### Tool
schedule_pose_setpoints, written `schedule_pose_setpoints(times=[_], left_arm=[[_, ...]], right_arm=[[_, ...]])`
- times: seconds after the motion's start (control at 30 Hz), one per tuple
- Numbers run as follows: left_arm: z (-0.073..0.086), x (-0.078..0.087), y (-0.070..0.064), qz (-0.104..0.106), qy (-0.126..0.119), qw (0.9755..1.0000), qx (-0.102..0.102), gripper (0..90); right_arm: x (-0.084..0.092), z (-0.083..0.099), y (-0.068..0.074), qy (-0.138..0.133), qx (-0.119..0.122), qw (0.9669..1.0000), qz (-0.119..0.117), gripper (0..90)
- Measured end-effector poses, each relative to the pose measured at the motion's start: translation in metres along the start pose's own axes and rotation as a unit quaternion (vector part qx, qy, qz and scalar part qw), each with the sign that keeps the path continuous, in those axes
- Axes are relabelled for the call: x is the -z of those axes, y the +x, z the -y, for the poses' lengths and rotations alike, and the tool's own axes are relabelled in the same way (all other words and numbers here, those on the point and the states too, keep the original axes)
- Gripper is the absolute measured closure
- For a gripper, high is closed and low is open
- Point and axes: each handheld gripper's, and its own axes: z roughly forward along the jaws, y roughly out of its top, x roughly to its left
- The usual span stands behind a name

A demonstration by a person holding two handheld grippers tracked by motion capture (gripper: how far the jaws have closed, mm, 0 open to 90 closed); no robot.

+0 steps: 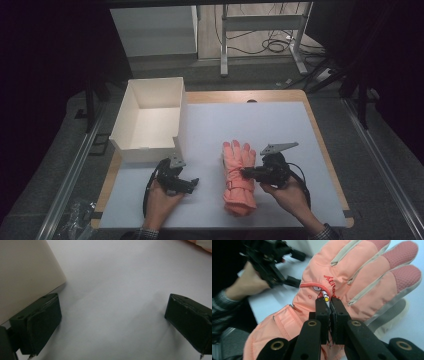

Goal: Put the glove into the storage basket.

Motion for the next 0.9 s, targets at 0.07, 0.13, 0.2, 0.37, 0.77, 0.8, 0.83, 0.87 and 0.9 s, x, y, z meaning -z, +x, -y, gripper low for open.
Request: schedule_pose_setpoints(times=[0.07,0.13,0.2,0.37,0.77,0.8,0.83,0.87,0.9], left_arm=[[0.000,0.000,0.000,0.000,0.000,1.0000,0.000,0.8],[0.000,0.000,0.000,0.000,0.000,1.0000,0.000,0.8],[0.000,0.000,0.000,0.000,0.000,1.0000,-0.001,0.8],[0.000,0.000,0.000,0.000,0.001,1.0000,-0.001,0.8],[0.000,0.000,0.000,0.000,-0.001,1.0000,0.001,0.8],[0.000,0.000,0.000,0.000,-0.001,1.0000,0.001,0.8],[0.000,0.000,0.000,0.000,-0.001,1.0000,0.001,0.8],[0.000,0.000,0.000,0.000,-0.001,1.0000,0.001,0.8],[0.000,0.000,0.000,0.000,-0.001,1.0000,0.001,0.8]], right_arm=[[-0.006,0.005,0.000,0.003,-0.001,0.9999,0.011,84.9],[-0.011,0.010,0.003,0.003,0.009,0.9996,0.028,84.9],[-0.015,0.013,0.006,0.002,0.016,0.9988,0.047,85.0],[-0.023,0.022,0.009,0.001,0.027,0.9968,0.075,85.0],[0.008,0.012,0.006,-0.042,0.055,0.9956,0.064,62.9],[0.014,0.011,0.004,-0.049,0.057,0.9948,0.069,61.6],[0.018,0.012,0.001,-0.054,0.053,0.9946,0.071,61.0],[0.020,0.013,-0.002,-0.058,0.054,0.9943,0.072,60.3],[0.022,0.014,-0.006,-0.060,0.053,0.9940,0.074,59.4]])
